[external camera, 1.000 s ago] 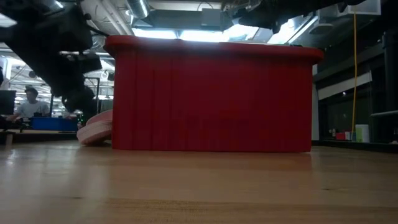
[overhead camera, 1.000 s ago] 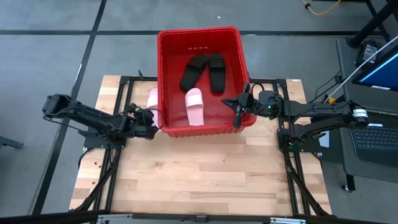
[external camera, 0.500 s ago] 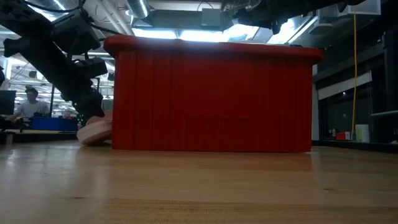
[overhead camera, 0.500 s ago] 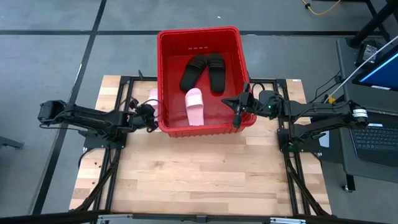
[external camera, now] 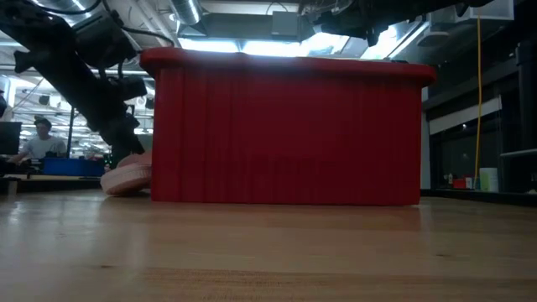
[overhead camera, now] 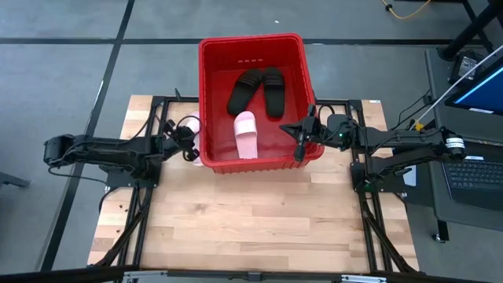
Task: Pick and place slides into bin
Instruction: Put the pink slide in the red bin
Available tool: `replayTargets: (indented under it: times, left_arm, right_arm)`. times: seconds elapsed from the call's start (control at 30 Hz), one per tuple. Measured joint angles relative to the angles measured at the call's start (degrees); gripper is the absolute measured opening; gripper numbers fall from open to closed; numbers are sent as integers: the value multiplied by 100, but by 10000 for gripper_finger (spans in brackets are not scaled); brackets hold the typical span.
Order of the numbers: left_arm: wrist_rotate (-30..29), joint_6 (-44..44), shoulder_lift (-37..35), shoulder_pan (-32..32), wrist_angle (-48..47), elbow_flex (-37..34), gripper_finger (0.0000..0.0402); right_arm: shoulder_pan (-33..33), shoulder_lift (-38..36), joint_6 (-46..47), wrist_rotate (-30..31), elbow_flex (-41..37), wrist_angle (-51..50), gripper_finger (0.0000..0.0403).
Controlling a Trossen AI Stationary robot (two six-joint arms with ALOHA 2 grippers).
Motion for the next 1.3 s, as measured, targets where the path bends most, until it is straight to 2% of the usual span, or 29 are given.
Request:
replayTargets:
  times: [0.13, 0.3, 0.53, 0.87, 1.3]
  left_arm:
    - [-285, 365, -12, 50, 1, 0, 124]
    - [219, 694, -7, 254, -32, 0, 124]
    - [301, 1271, 10, 550, 51, 0, 124]
    - [601, 1436, 171, 789, 890, -461, 124]
    - [414, 1534, 181, 790, 936, -511, 112]
  right_arm:
    - [0, 0, -3, -2, 0, -2, 11]
    - [0, 0, -3, 0, 0, -2, 11]
    - [0, 0, -3, 0, 0, -2, 11]
    - [-7, 0, 21, 116, 0, 0, 11]
    - [-7, 0, 182, 333, 0, 4, 11]
